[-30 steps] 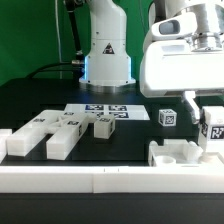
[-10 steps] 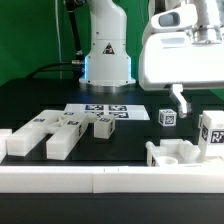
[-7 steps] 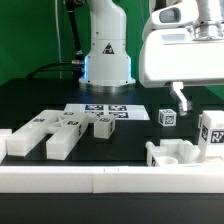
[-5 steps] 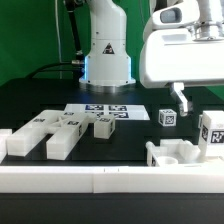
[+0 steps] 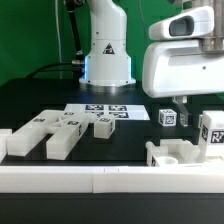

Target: Assemble chair

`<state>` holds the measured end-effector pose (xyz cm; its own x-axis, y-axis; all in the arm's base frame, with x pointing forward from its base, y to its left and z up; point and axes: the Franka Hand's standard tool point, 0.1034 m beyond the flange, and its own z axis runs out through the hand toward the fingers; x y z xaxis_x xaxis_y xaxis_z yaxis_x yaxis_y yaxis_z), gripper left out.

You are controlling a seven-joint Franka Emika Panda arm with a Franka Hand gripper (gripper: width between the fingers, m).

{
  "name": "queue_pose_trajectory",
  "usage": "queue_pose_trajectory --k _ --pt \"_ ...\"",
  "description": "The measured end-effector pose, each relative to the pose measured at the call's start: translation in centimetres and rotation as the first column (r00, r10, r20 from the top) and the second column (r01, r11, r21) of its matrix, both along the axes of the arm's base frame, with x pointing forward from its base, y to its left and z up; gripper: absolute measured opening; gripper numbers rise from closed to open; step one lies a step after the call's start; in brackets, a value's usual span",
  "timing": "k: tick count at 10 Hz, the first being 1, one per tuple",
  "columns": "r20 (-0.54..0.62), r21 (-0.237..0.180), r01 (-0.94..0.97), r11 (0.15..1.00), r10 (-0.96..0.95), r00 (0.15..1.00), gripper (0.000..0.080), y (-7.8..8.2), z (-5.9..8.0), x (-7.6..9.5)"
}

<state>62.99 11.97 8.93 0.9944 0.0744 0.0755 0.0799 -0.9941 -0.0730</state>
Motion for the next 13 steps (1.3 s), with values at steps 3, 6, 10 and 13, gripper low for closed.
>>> queue_pose_trajectory --k 3,6,10,13 --pt "0.007 0.000 0.002 1.000 -0.002 1.000 0.0649 -0.09 0.00 0.57" --pt "0.006 0.000 0.001 1.000 -0.001 1.000 0.0621 -0.08 -0.04 0.54" --pt "0.002 0.006 0.053 0.999 -0.053 0.999 0.0288 -0.05 -0.06 0.53" --pt "-0.003 0.025 0.284 0.958 -0.284 0.959 0.0289 -0.11 -0.14 0.57"
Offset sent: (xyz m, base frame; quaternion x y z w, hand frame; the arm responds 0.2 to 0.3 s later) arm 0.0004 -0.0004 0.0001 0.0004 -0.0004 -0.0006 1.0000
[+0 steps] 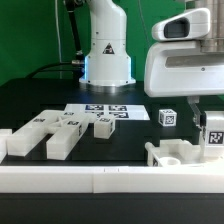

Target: Assemble chair

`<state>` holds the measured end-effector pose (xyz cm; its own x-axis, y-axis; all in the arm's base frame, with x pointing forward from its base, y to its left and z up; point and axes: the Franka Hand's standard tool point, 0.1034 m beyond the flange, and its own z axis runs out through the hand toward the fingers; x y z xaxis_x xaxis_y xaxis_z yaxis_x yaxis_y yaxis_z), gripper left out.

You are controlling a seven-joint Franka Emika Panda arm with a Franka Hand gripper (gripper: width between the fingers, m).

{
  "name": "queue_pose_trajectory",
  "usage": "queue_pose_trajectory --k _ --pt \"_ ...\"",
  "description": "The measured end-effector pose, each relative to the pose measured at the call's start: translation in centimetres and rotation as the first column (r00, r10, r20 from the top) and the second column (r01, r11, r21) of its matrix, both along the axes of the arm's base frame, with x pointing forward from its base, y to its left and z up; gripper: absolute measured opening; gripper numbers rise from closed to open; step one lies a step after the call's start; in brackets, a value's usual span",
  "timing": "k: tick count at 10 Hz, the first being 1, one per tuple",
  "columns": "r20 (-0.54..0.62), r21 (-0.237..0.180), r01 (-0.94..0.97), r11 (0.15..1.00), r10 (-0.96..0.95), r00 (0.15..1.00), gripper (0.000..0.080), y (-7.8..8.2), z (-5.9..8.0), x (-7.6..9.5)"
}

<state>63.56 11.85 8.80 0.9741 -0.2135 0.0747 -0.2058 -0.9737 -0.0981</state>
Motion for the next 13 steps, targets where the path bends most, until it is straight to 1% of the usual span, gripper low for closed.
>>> queue_pose_trajectory --k 2,4,7,8,9,10,11,12,13 --pt "0.010 0.019 0.188 0.982 -0.188 0.982 0.0289 0.14 -0.01 0.15" --pt "0.001 0.037 0.364 0.931 -0.364 0.931 0.0291 -0.07 -0.06 0.20" --pt "-0.038 0.057 0.639 0.767 -0.638 0.769 0.0291 -0.36 -0.15 0.20" --pt "-0.054 0.061 0.724 0.688 -0.722 0.690 0.0291 -0.40 -0.18 0.25" --pt "-0.067 0.061 0.782 0.620 -0.779 0.623 0.0291 -0.42 -0.19 0.26" --pt "-0.075 0.059 0.811 0.582 -0.808 0.585 0.0291 -0.40 -0.18 0.23" --pt "-0.095 0.057 0.861 0.506 -0.856 0.509 0.0291 -0.37 -0.20 0.17" --pt "-0.103 0.056 0.884 0.465 -0.878 0.468 0.0291 -0.37 -0.21 0.13" --pt "-0.104 0.056 0.887 0.459 -0.881 0.462 0.0291 -0.36 -0.20 0.12"
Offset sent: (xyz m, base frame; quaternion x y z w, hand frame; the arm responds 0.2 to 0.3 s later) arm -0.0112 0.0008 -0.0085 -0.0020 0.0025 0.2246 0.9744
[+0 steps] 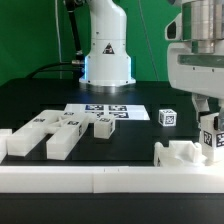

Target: Assemble chair

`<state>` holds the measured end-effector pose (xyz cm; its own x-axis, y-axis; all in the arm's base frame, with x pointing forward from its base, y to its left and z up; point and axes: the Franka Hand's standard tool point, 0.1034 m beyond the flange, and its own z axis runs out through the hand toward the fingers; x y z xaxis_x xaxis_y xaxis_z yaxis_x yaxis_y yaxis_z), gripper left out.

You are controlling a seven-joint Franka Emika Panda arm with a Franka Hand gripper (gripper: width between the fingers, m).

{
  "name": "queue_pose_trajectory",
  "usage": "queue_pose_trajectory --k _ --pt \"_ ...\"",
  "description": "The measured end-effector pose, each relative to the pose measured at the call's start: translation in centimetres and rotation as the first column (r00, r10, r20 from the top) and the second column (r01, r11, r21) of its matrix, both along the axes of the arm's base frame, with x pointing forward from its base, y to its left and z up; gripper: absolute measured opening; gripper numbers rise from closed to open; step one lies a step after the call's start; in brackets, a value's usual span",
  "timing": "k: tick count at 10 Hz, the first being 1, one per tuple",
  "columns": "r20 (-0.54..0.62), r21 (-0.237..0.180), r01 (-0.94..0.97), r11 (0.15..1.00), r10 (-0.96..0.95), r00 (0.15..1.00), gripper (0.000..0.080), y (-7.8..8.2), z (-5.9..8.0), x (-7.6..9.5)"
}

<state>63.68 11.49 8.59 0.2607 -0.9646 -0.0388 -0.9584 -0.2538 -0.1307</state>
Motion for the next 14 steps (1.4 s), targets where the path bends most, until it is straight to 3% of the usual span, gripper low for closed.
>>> queue_pose_trajectory --k 2,3,4,5,6,10,14 --pt "0.002 -0.005 -0.043 0.999 0.043 0.999 0.0291 0.02 -0.05 -0.03" --pt "0.003 -0.007 -0.060 0.998 0.060 0.998 0.0466 0.03 -0.06 -0.03" --pt "0.005 -0.013 -0.109 0.994 0.109 0.994 0.0583 -0.01 -0.06 -0.04" --pt "0.011 -0.026 -0.210 0.977 0.210 0.978 0.0583 0.03 -0.05 -0.04" --pt "0.016 -0.038 -0.302 0.952 0.303 0.953 0.0636 0.28 0.00 -0.03" --pt "0.034 -0.096 -0.613 0.784 0.618 0.785 0.0649 0.50 0.13 0.18" --pt "0.021 -0.138 -0.807 0.574 0.817 0.577 0.0649 0.43 0.15 0.21"
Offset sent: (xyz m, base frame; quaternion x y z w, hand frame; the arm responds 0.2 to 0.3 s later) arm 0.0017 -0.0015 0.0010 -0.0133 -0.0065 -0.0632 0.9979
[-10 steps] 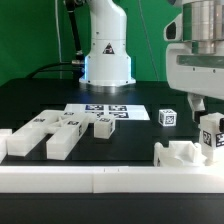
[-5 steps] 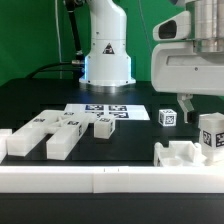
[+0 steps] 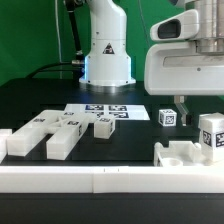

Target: Assemble chair

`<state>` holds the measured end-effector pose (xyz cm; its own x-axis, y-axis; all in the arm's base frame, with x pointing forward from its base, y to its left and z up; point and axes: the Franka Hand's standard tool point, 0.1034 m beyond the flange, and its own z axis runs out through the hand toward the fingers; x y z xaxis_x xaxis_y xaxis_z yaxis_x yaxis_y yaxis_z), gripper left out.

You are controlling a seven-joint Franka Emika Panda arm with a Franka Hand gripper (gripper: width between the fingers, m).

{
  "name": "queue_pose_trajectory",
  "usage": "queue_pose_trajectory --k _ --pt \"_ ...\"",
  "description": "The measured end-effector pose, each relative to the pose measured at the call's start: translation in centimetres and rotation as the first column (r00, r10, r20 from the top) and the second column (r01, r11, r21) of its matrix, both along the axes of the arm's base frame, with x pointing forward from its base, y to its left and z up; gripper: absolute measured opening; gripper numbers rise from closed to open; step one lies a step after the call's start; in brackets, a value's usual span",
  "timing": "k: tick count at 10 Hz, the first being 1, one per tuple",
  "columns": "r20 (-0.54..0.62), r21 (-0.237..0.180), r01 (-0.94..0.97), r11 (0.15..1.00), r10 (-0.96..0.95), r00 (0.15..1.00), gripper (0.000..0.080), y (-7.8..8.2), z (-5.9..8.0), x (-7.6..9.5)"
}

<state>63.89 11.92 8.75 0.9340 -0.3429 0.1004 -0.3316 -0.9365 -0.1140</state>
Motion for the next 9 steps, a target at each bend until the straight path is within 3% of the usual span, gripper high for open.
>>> queue_pose_trajectory --k 4,6,7,8,9 --pt "0.013 -0.049 -0.286 0.957 0.287 0.958 0.0649 -0.34 0.10 0.15" --pt "0.015 -0.058 -0.332 0.942 0.333 0.943 0.0649 -0.17 0.15 0.19" --pt "0.015 -0.057 -0.331 0.942 0.332 0.943 0.0522 0.04 0.14 0.15" --pt "0.014 -0.057 -0.329 0.943 0.330 0.944 0.0522 -0.10 0.10 0.16" --pt "0.014 -0.057 -0.328 0.943 0.329 0.944 0.0339 -0.12 0.09 0.16"
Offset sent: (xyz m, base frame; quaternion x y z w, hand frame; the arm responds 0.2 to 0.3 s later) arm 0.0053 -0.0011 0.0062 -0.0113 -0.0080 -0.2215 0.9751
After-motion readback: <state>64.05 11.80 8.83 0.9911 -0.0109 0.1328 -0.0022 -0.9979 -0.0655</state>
